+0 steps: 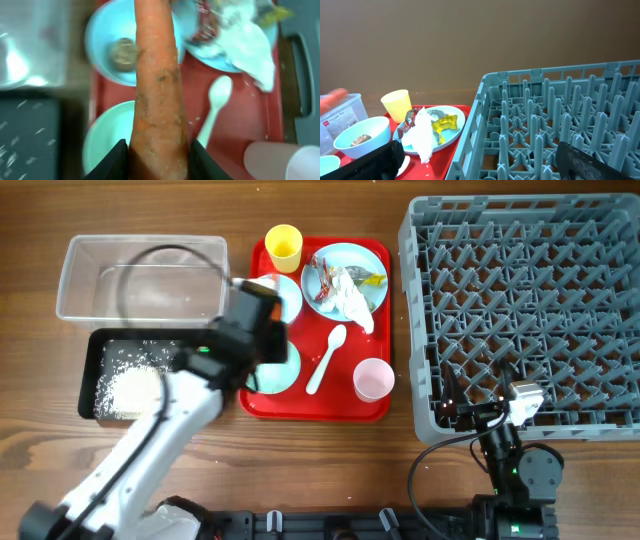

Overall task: Sort waste into correct bins and load items into the dishwasher rack
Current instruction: 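Carry the carrot to the black tray and release it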

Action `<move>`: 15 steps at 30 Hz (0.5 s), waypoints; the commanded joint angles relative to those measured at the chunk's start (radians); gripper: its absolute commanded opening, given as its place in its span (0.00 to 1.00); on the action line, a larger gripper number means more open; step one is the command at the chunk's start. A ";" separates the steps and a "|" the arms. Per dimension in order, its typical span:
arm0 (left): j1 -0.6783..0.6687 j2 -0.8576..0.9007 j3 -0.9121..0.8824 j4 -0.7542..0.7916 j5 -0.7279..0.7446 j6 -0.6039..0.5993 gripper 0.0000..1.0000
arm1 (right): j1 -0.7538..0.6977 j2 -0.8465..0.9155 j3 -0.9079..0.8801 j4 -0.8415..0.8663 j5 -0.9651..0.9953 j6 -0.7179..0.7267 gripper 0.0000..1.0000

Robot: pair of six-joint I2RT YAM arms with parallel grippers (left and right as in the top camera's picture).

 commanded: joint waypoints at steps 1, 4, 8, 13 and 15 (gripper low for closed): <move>0.198 -0.108 0.018 -0.116 -0.010 -0.106 0.26 | 0.004 -0.003 -0.001 0.005 -0.010 -0.013 1.00; 0.360 -0.150 0.018 -0.212 -0.010 -0.128 0.25 | 0.004 -0.003 -0.001 0.005 -0.010 -0.013 1.00; 0.576 -0.152 0.014 -0.272 -0.010 -0.214 0.17 | 0.004 -0.003 -0.001 0.005 -0.010 -0.013 1.00; 0.771 -0.130 -0.053 -0.222 0.007 -0.290 0.17 | 0.004 -0.003 -0.001 0.005 -0.010 -0.013 1.00; 0.788 -0.126 -0.128 -0.153 0.035 -0.292 0.16 | 0.004 -0.003 -0.001 0.005 -0.010 -0.013 1.00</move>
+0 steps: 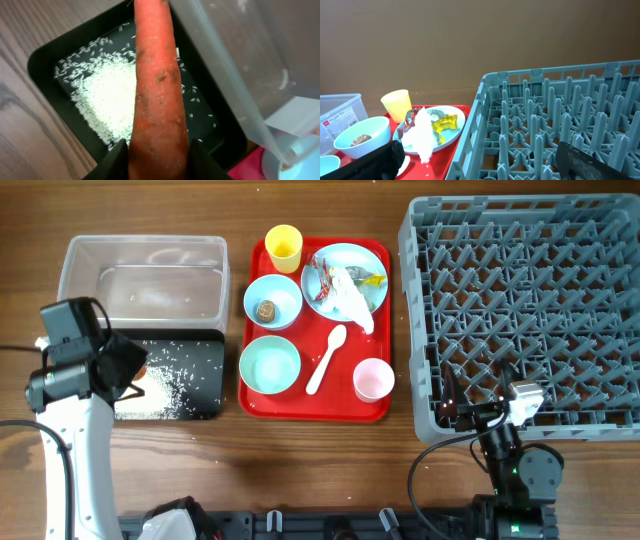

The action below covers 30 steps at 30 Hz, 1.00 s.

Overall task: Sort waste into correct bins and load items into the dishwasher rack
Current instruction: 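Carry the carrot to the black tray and release it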

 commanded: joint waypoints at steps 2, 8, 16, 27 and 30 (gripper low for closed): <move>0.027 0.005 -0.143 0.126 0.035 -0.042 0.17 | 0.004 -0.003 -0.001 0.005 -0.010 -0.013 1.00; 0.026 0.021 -0.319 0.332 0.035 -0.112 0.18 | 0.004 -0.003 -0.001 0.005 -0.010 -0.013 1.00; 0.027 0.063 -0.341 0.399 0.043 -0.103 0.51 | 0.004 -0.003 -0.001 0.005 -0.010 -0.013 1.00; -0.170 -0.167 -0.105 0.353 0.300 0.072 0.68 | 0.004 -0.003 -0.001 0.005 -0.010 -0.013 1.00; -0.359 -0.093 -0.006 0.352 0.204 0.078 0.66 | 0.004 -0.003 -0.001 0.005 -0.010 -0.013 1.00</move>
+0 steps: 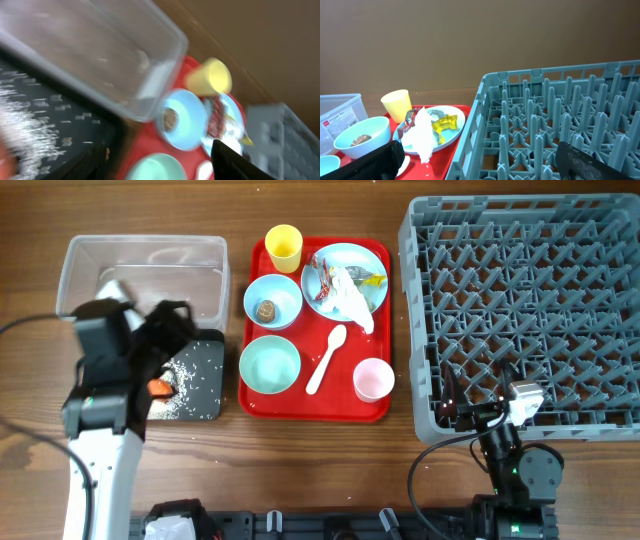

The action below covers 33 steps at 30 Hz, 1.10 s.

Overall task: Sort waste into correct bins and load items into the dishwasher rack
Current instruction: 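Carry the carrot to the black tray and release it, then reach the left gripper into the blue bowl and grasp the mushroom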

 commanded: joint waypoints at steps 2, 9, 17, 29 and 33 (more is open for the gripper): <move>-0.252 0.148 0.181 0.000 -0.153 0.039 0.67 | 0.004 -0.003 -0.001 0.005 -0.010 -0.013 1.00; -0.396 0.591 0.430 -0.005 -0.243 0.065 0.67 | 0.004 -0.003 -0.001 0.005 -0.010 -0.013 1.00; -0.404 0.769 0.441 0.053 -0.246 0.118 0.60 | 0.004 -0.003 -0.001 0.005 -0.010 -0.013 1.00; -0.421 0.883 0.441 0.023 -0.248 0.117 0.61 | 0.004 -0.003 -0.001 0.005 -0.010 -0.013 1.00; -0.422 0.914 0.441 0.035 -0.258 0.117 0.61 | 0.004 -0.003 -0.001 0.005 -0.010 -0.013 1.00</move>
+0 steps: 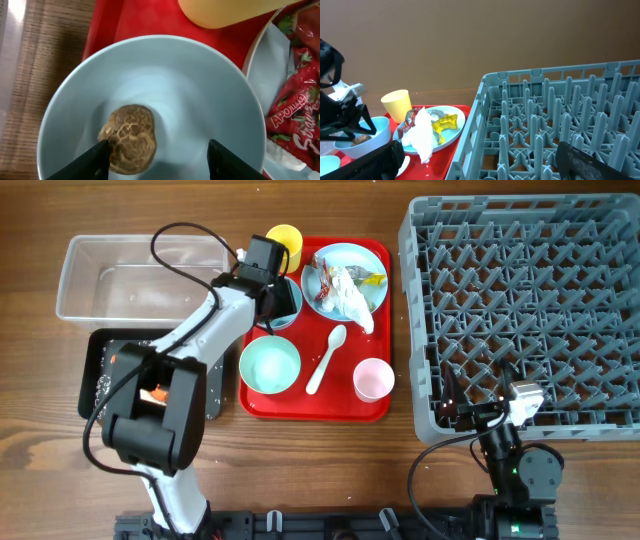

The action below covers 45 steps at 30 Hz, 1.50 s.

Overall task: Sort waste into correct bins and load items into the dishwasher rack
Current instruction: 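Reach the left gripper into the blue bowl and grasp the mushroom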

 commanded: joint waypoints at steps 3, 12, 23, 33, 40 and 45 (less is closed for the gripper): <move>-0.006 0.029 0.018 0.018 -0.021 0.016 0.61 | 0.004 -0.003 -0.001 0.005 -0.010 -0.013 1.00; -0.006 0.012 0.063 -0.016 -0.022 0.098 0.64 | 0.004 -0.003 -0.001 0.005 -0.010 -0.013 1.00; -0.006 0.023 0.067 -0.055 -0.069 0.121 0.68 | 0.004 -0.003 -0.001 0.005 -0.010 -0.013 1.00; -0.006 0.082 0.068 -0.021 -0.069 0.121 0.58 | 0.004 -0.003 -0.001 0.005 -0.010 -0.013 1.00; -0.006 0.030 0.078 -0.019 -0.070 0.121 0.41 | 0.004 -0.003 -0.001 0.005 -0.010 -0.013 1.00; -0.006 -0.024 0.079 -0.002 -0.070 0.121 0.38 | 0.004 -0.003 -0.001 0.005 -0.010 -0.013 1.00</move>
